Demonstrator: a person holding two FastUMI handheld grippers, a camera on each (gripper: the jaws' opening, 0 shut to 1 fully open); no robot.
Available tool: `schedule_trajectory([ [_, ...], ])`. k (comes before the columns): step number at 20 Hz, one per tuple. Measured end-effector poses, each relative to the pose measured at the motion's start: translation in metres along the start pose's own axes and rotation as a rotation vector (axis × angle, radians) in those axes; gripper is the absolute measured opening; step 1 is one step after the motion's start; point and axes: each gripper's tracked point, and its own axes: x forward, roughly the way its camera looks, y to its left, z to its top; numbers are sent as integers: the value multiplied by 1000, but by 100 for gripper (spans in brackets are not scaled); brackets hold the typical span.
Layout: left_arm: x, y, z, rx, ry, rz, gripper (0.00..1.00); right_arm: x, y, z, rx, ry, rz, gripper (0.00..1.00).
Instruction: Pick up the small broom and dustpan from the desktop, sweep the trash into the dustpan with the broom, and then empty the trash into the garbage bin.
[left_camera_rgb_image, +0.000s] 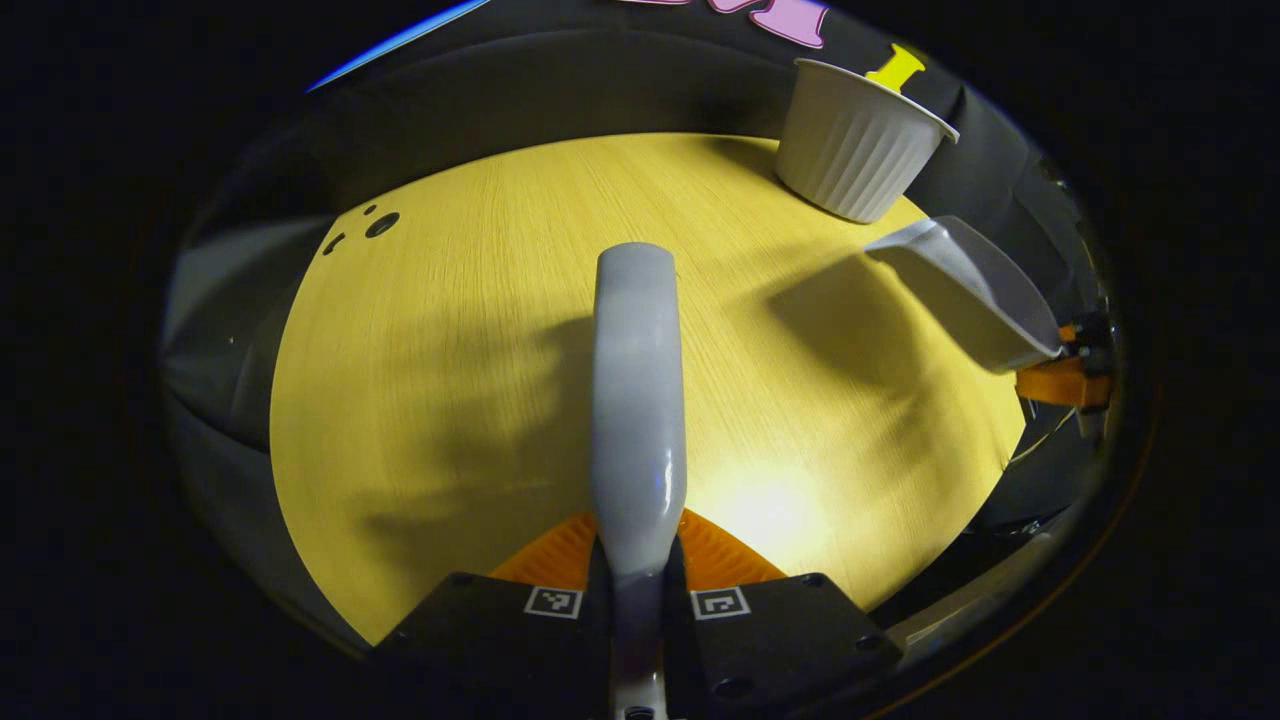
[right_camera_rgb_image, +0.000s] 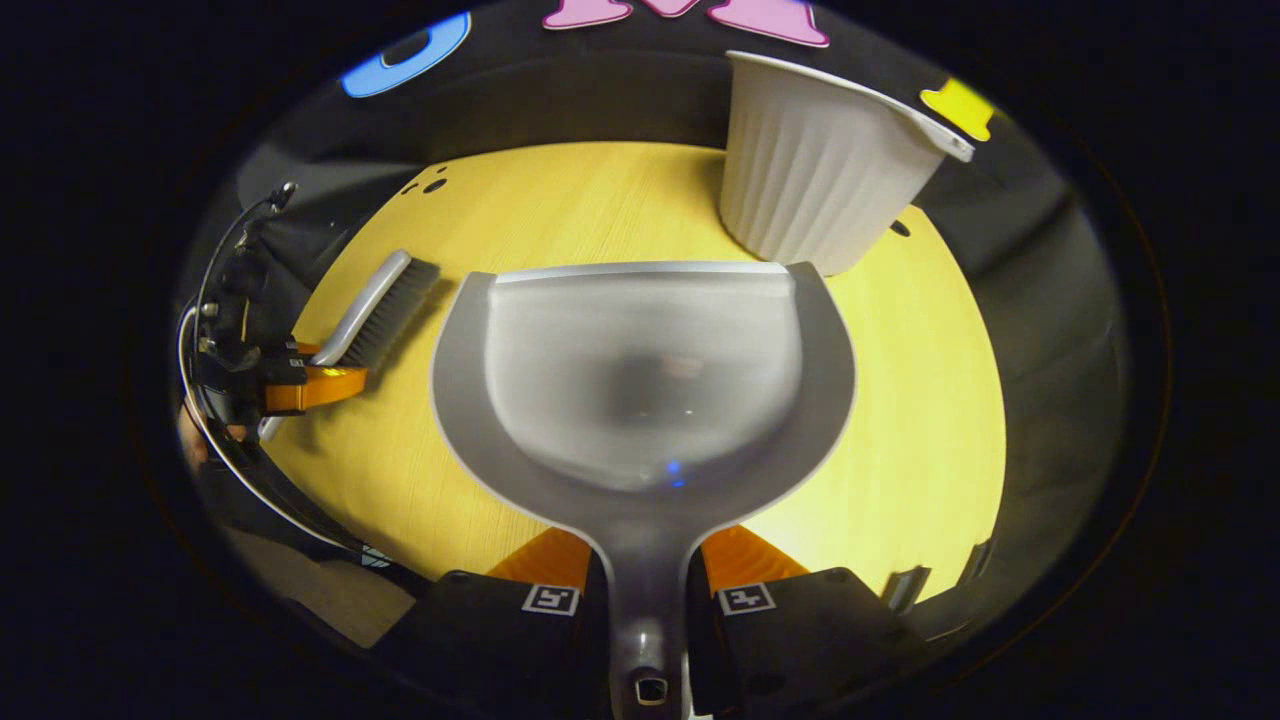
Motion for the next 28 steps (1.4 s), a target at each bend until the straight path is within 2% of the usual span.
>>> schedule_trajectory([
  [6,1,0,0,3,18,39,25,26,6,-4,-38,41,-6,35],
  [16,5,1,-6,-23,74,74,28,40,1,-9,-6,94,-6,36],
  [17,5,1,-6,-21,75,75,29,39,2,-11,-12,97,-8,42],
  [18,1,-1,-8,-18,74,80,30,39,1,-11,-18,98,-8,37],
  [22,-3,1,-5,14,57,98,34,36,4,-13,-10,106,6,38],
  [23,-5,0,-3,16,56,98,34,33,5,-17,-9,122,12,34],
  [25,-12,-1,-4,21,51,104,37,27,5,-17,-6,117,14,45],
  [26,-16,-1,-4,21,47,105,41,24,4,-15,3,114,17,40],
  [27,-19,-1,-4,23,38,107,37,18,5,-16,16,107,22,39],
  [28,-22,-2,-3,26,31,109,42,12,6,-14,32,102,27,40],
])
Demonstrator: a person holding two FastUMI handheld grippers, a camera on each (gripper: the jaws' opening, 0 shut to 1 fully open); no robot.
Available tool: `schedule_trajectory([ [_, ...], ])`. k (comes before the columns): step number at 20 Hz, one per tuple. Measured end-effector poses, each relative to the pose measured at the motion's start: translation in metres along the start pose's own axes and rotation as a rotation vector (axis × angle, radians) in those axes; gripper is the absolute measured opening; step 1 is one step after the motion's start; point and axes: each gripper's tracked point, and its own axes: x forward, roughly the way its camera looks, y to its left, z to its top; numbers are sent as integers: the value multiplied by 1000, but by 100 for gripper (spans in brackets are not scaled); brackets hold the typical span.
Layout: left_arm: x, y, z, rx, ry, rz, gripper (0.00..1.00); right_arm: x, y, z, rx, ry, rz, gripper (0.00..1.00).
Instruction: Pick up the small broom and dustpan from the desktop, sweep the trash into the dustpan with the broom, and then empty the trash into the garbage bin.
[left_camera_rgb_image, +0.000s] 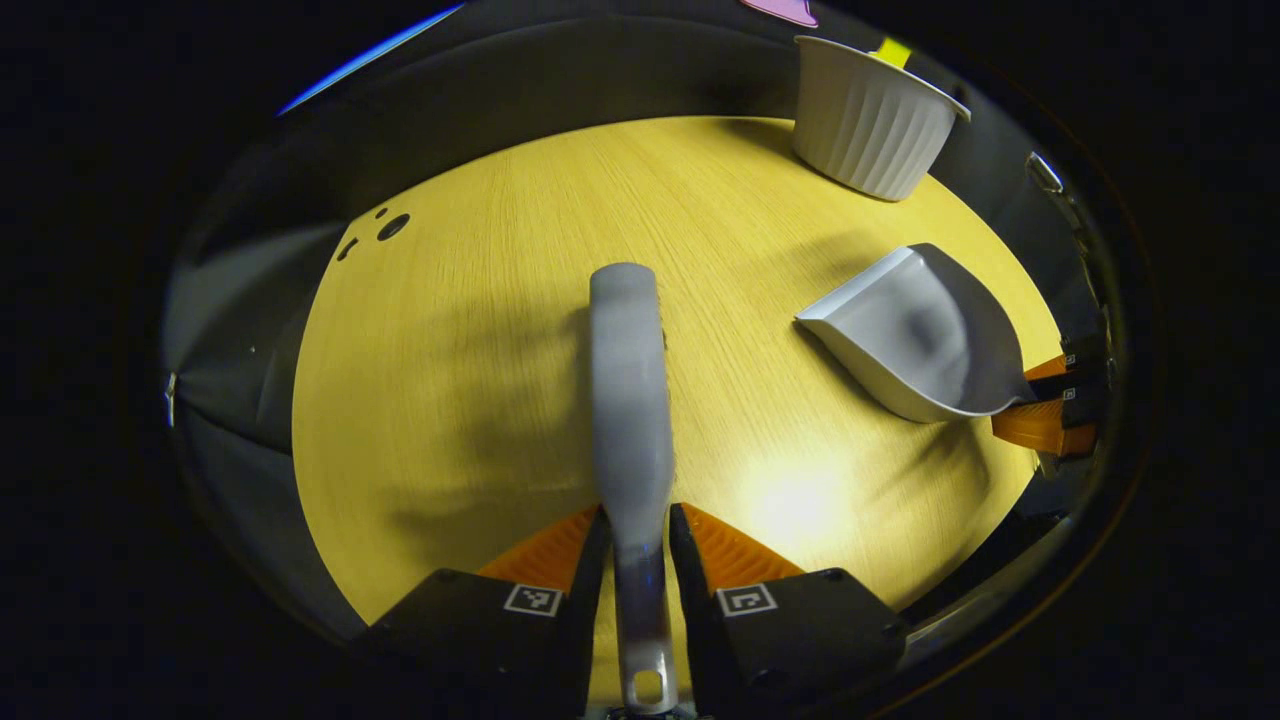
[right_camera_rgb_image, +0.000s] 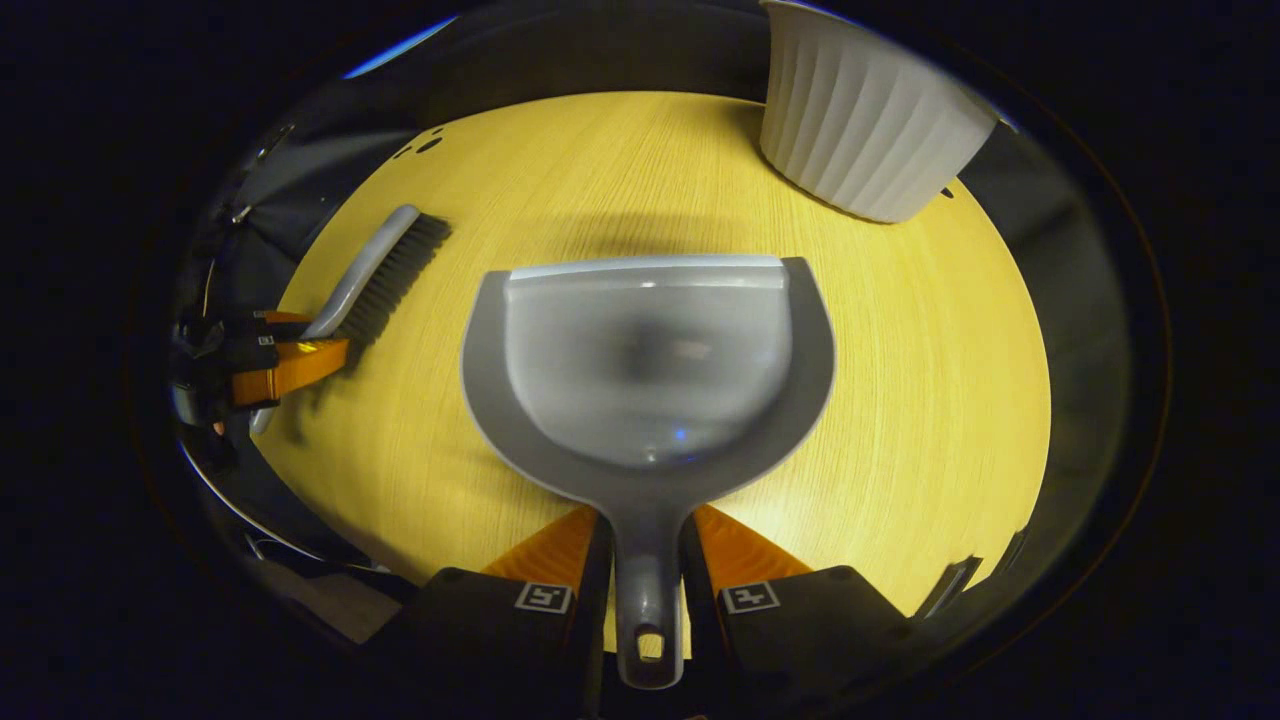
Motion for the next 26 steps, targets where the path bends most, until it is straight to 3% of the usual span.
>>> schedule_trajectory([
  [1,-4,0,1,6,-8,3,43,-6,0,-1,14,-2,9,34],
  [2,-10,1,0,14,-18,9,46,-13,0,-1,23,-4,14,40],
  [3,-15,2,1,23,-29,13,48,-21,-1,0,33,-16,14,40],
  [4,-21,2,3,28,-41,13,48,-31,-1,3,41,-34,16,34],
  [5,-27,2,5,26,-54,11,48,-41,-1,4,44,-53,18,40],
  [6,-34,3,6,22,-68,10,48,-51,-1,7,41,-73,16,37],
  [7,-41,3,9,15,-83,7,47,-62,0,11,38,-99,14,27],
  [9,-54,3,16,-4,-127,-3,48,-82,6,21,34,-163,17,27],
  [10,-63,3,20,-13,-152,-11,48,-92,11,27,35,-199,21,37],
  [11,-71,3,25,-19,-179,-17,48,-103,16,33,37,-237,27,37],
  [15,-114,7,57,-9,-363,-18,48,-140,35,70,52,-443,38,37],
  [21,-184,3,101,-35,-674,-37,48,-208,50,120,27,-769,-10,37],
  [26,-239,-2,129,-58,-845,-71,49,-247,62,142,-41,-905,-46,36],
])
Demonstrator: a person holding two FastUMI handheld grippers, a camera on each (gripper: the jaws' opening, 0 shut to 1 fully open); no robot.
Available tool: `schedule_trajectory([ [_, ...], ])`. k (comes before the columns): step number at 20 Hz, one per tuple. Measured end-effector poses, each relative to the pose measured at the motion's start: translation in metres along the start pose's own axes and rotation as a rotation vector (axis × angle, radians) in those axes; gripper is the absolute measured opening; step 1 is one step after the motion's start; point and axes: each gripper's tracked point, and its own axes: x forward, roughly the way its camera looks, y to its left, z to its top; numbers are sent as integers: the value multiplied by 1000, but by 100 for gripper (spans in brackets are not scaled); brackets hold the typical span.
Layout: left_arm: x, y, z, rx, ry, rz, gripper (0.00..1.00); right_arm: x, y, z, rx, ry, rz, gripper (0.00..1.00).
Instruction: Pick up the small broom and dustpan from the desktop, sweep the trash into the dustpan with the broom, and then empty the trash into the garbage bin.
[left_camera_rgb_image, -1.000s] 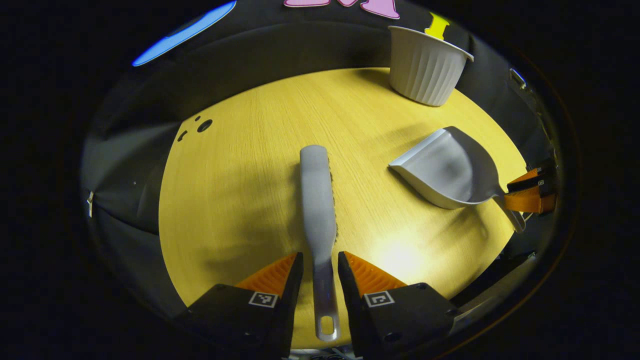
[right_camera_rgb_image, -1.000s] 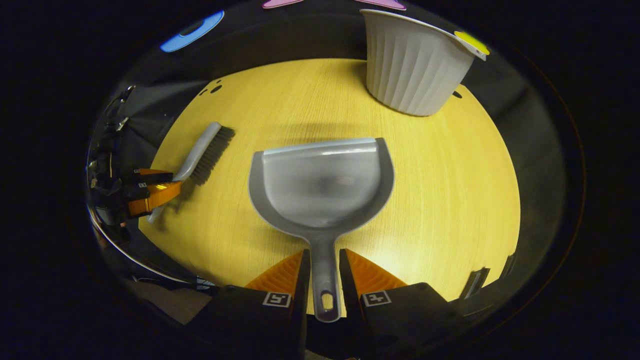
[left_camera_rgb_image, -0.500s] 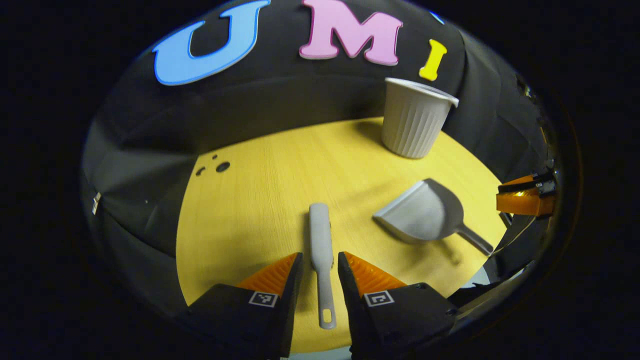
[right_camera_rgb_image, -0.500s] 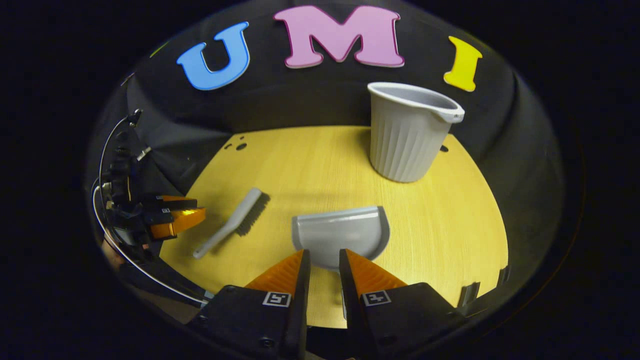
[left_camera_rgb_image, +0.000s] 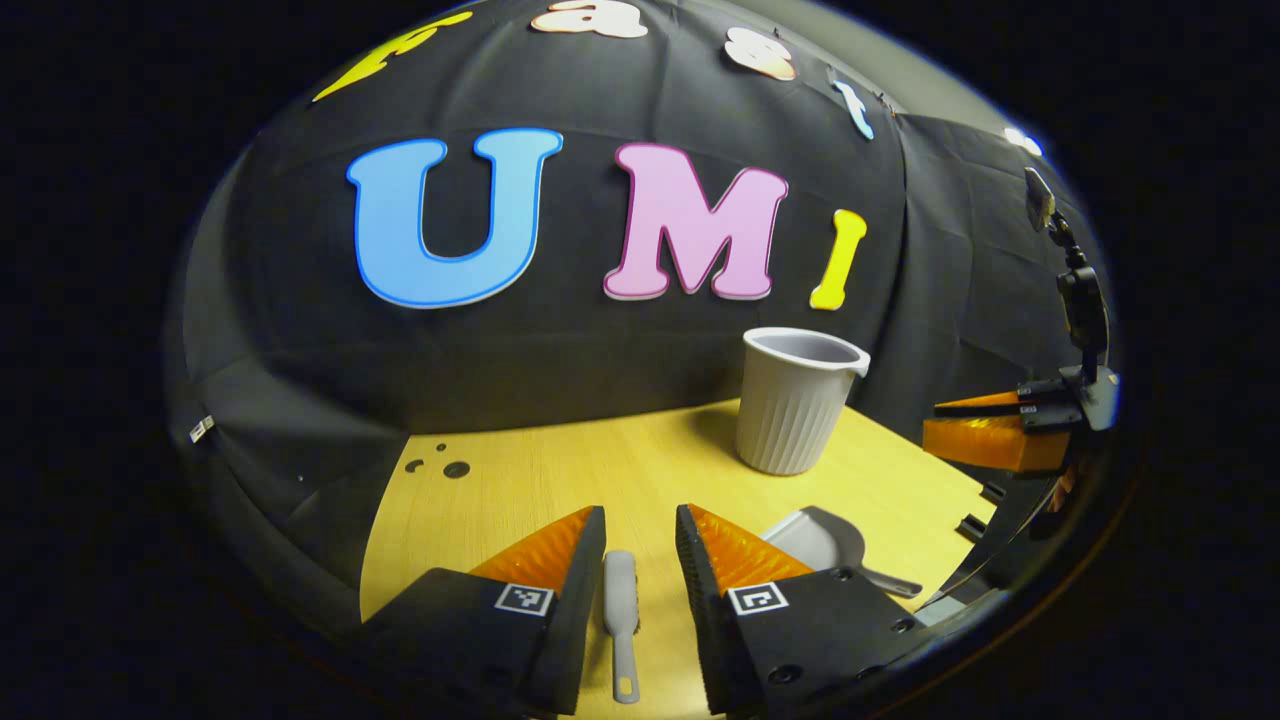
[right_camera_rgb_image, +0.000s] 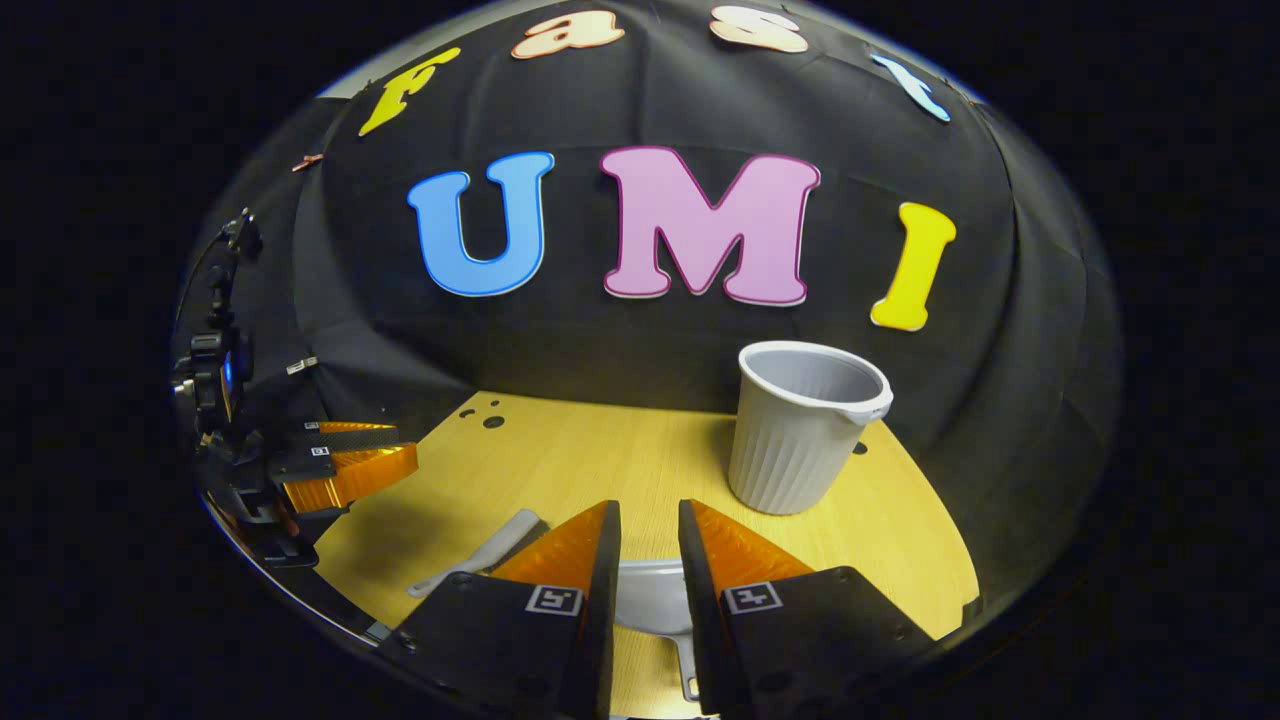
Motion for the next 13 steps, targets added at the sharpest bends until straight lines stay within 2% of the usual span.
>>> schedule_trajectory([
  [4,-7,-9,20,3,-42,-10,50,0,7,16,-20,-40,21,36],
  [8,-11,-20,22,14,-48,-34,51,3,10,22,-14,-26,37,36],
  [13,0,-23,24,21,-37,-40,49,4,9,22,5,-25,15,36],
])
